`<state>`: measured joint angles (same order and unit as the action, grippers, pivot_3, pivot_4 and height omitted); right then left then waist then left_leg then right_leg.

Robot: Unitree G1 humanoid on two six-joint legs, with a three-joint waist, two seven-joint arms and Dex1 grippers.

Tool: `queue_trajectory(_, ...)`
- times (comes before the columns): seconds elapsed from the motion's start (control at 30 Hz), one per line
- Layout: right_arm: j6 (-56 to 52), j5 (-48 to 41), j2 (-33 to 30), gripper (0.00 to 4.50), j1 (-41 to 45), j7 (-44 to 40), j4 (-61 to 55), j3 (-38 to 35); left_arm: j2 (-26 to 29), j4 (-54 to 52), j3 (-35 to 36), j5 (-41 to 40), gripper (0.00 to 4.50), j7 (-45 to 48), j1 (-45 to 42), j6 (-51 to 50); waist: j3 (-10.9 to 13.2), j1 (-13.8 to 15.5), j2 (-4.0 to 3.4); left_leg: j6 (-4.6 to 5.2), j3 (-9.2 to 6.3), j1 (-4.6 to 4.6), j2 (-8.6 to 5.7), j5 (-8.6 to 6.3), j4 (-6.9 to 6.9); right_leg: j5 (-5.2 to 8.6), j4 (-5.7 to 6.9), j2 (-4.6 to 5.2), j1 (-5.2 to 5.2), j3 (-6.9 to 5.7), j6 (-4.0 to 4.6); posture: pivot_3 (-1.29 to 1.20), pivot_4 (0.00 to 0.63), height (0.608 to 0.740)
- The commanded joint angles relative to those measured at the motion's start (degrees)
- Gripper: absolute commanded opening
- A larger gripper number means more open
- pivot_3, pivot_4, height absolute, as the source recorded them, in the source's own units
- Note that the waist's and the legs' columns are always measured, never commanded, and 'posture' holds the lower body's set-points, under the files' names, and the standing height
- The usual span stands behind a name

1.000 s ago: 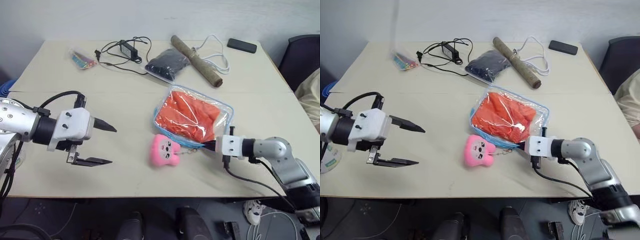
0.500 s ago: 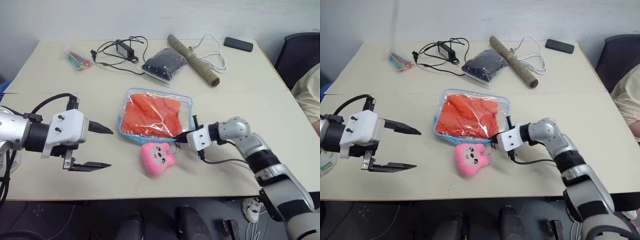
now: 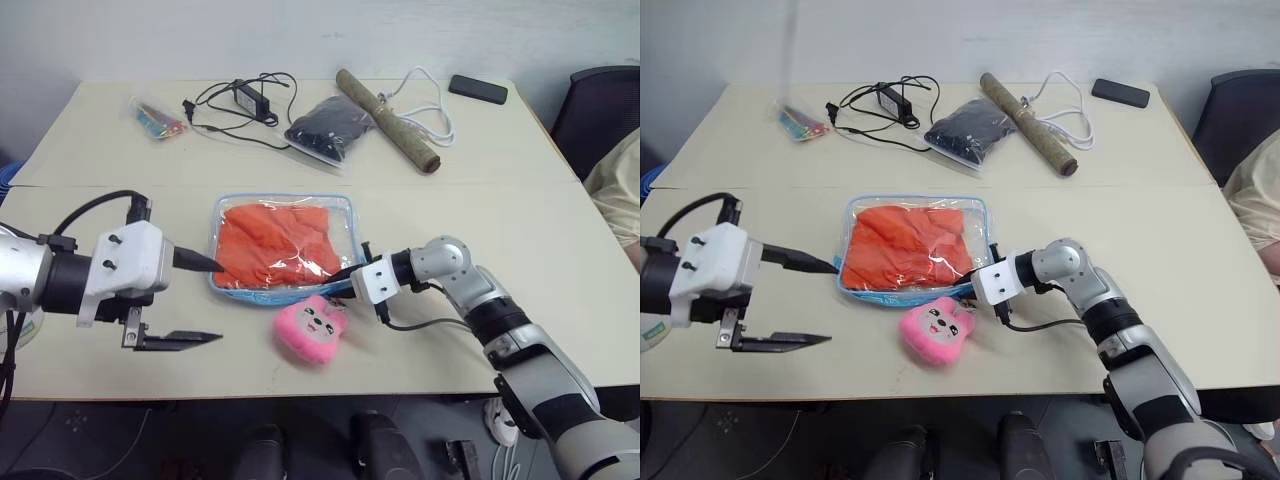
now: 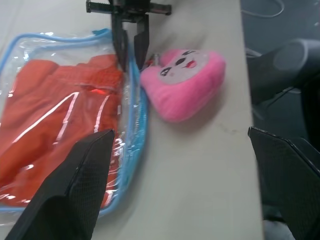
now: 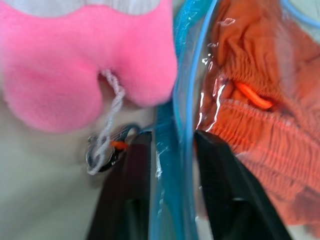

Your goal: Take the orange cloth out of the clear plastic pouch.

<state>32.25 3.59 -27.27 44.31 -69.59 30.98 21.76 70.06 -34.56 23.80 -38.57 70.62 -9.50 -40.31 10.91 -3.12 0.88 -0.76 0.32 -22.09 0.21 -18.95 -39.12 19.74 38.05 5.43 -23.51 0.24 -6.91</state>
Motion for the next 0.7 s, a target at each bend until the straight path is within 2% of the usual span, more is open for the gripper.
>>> queue_trajectory(0.03,-6.8,-4.0,-2.9,2.67,-2.1,-0.4,-8.9,-3.5,0.2,-2.4,3.4,-3.5,4.5,0.3,0.7,-1.7,0.0,0.2,0.0,0.0,-0.03,0.0,-0.02,0.0,-0.01,0.0,-0.02,0.01,0.02,0.0,0.0,0.0,0.15,0.74)
queue_trajectory(0.13,-14.6,-8.1,-5.3,3.62,-4.2,-0.2,-16.6,-6.7,0.4,-2.2,3.3,-3.8,4.5,0.0,0.9,-1.4,0.0,0.2,0.0,0.0,-0.03,0.0,-0.06,0.0,-0.02,0.0,-0.07,0.02,0.01,0.0,0.0,0.0,0.15,0.74)
queue_trajectory(0.23,-24.4,-13.2,-8.9,3.62,-5.8,-1.7,-24.0,-9.9,0.5,-1.3,2.4,-3.5,4.5,0.2,0.6,-0.6,0.0,0.3,0.0,0.0,-0.05,0.0,-0.05,0.0,-0.01,0.0,-0.06,0.01,0.01,-0.02,0.0,0.0,0.15,0.74)
queue_trajectory(0.47,-35.7,-23.8,-19.9,3.62,-14.5,-10.2,-35.3,-15.6,0.2,-0.1,1.8,-3.6,4.5,0.5,0.5,0.5,0.0,1.5,0.0,0.07,-0.04,-0.02,-0.07,-0.04,0.0,0.0,-0.25,0.02,0.02,-0.01,0.0,0.0,0.15,0.74)
queue_trajectory(0.57,-36.7,-24.4,-21.4,3.62,-18.4,-11.0,-38.9,-15.2,-0.1,0.0,2.1,-5.0,4.5,0.2,0.3,-0.3,0.0,1.4,0.0,0.08,0.0,0.01,-0.07,-0.04,0.0,0.0,-0.22,0.01,0.03,0.03,0.0,0.0,0.15,0.74)
queue_trajectory(0.7,-37.8,-24.0,-20.1,3.62,-20.9,-8.1,-41.1,-15.4,-1.5,-1.6,1.0,-6.5,4.5,-2.1,0.7,-1.2,0.0,1.4,0.0,0.08,0.01,0.03,-0.06,-0.04,0.0,0.0,-0.18,0.01,0.01,0.05,0.0,0.0,0.15,0.74)
